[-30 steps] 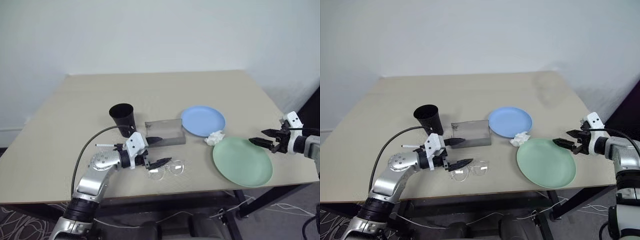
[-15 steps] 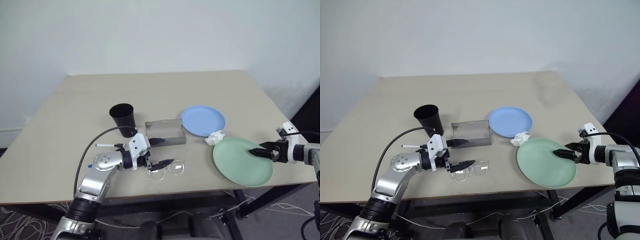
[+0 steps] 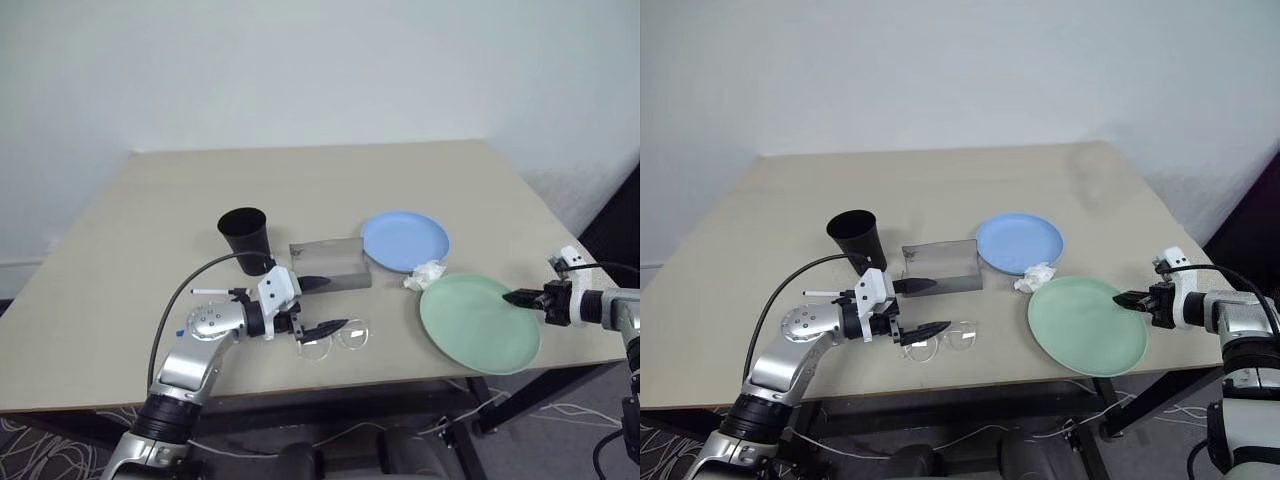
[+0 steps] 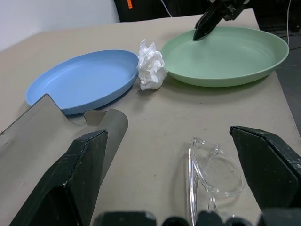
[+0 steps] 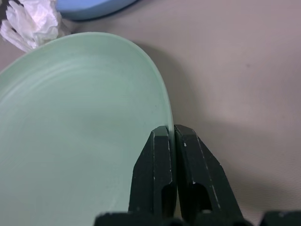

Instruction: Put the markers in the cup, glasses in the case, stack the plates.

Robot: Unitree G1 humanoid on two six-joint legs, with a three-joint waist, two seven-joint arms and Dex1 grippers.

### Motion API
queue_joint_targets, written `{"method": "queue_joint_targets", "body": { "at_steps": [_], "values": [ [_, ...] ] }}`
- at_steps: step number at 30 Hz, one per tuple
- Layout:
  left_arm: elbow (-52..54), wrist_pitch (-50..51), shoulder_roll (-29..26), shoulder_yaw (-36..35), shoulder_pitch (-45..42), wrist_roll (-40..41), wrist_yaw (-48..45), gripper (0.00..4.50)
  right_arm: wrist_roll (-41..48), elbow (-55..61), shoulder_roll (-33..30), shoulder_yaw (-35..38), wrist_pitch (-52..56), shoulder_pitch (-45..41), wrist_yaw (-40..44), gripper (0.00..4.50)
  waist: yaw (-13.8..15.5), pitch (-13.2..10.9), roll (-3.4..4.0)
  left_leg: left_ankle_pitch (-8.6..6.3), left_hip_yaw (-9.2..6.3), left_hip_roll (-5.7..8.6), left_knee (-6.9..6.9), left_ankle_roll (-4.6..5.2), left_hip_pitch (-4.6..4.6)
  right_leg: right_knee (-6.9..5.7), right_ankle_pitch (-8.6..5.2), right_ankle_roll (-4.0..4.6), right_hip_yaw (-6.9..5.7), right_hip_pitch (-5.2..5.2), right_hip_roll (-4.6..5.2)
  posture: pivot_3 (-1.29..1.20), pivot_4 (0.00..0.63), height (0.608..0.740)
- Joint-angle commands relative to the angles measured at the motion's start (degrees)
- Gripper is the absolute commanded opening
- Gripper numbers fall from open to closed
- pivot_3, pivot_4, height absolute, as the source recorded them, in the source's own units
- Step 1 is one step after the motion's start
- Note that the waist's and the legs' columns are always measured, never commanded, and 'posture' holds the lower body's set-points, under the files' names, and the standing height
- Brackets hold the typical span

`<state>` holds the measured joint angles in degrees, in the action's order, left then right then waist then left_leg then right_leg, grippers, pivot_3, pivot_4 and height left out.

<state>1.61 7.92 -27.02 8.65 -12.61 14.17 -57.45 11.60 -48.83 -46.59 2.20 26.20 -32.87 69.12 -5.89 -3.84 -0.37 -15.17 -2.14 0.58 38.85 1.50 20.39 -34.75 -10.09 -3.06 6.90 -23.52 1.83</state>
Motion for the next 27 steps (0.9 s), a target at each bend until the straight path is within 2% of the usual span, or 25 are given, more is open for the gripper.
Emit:
{"method": "queue_joint_targets", "body": {
  "at_steps": [1, 9, 16, 23, 27],
  "values": [
    [0.6, -1.0, 0.0, 0.2, -1.3, -0.1, -0.1, 4.43, 1.0, 1.7, 0.3, 1.1, 0.5, -1.3, 1.2, 0.01, 0.0, 0.0, 0.0, 0.0, 0.01, 0.0, 0.0, 0.0, 0.0, -0.01, 0.0, 0.0, 0.02, 0.0, 0.0, 0.0, 0.0, 0.737],
    [0.7, -1.1, -0.2, 0.3, -1.2, -0.2, 0.0, 4.43, 6.9, 7.6, 1.3, 4.6, 5.2, -2.2, 6.3, 0.01, -0.3, 0.0, 0.01, -0.01, 0.01, -0.03, -0.03, 0.01, 0.0, -0.04, 0.01, -0.01, 0.05, -0.03, -0.07, 0.0, 0.0, 0.737],
    [0.9, -1.1, -0.6, 0.3, -1.0, 0.0, -0.1, 4.43, 10.0, 12.8, 3.1, 6.5, 7.2, -4.8, 4.0, 0.01, -0.3, 0.0, 0.01, -0.01, 0.02, -0.02, 0.0, 0.01, 0.05, -0.01, 0.01, -0.01, 0.07, -0.05, -0.06, 0.0, 0.0, 0.737],
    [0.5, -1.1, -0.5, 0.5, -1.6, 0.0, -0.1, 4.43, 7.1, 6.6, 8.7, 6.7, 6.2, -16.6, -11.3, 0.01, -0.4, 0.0, 0.04, -0.01, 0.08, -0.08, -0.02, 0.02, 0.06, -0.05, 0.01, -0.01, 0.06, -0.16, -0.08, 0.0, 0.0, 0.737],
    [0.0, -1.3, -0.3, 0.7, -2.1, -0.2, 0.0, 4.43, 5.1, -3.6, 12.2, 7.5, 4.6, -26.1, -21.4, 0.01, -0.4, 0.0, 0.04, -0.01, 0.06, -0.05, -0.04, 0.03, 0.17, -0.03, 0.04, -0.06, 0.09, -0.23, -0.09, 0.0, 0.0, 0.737]
  ]
}}
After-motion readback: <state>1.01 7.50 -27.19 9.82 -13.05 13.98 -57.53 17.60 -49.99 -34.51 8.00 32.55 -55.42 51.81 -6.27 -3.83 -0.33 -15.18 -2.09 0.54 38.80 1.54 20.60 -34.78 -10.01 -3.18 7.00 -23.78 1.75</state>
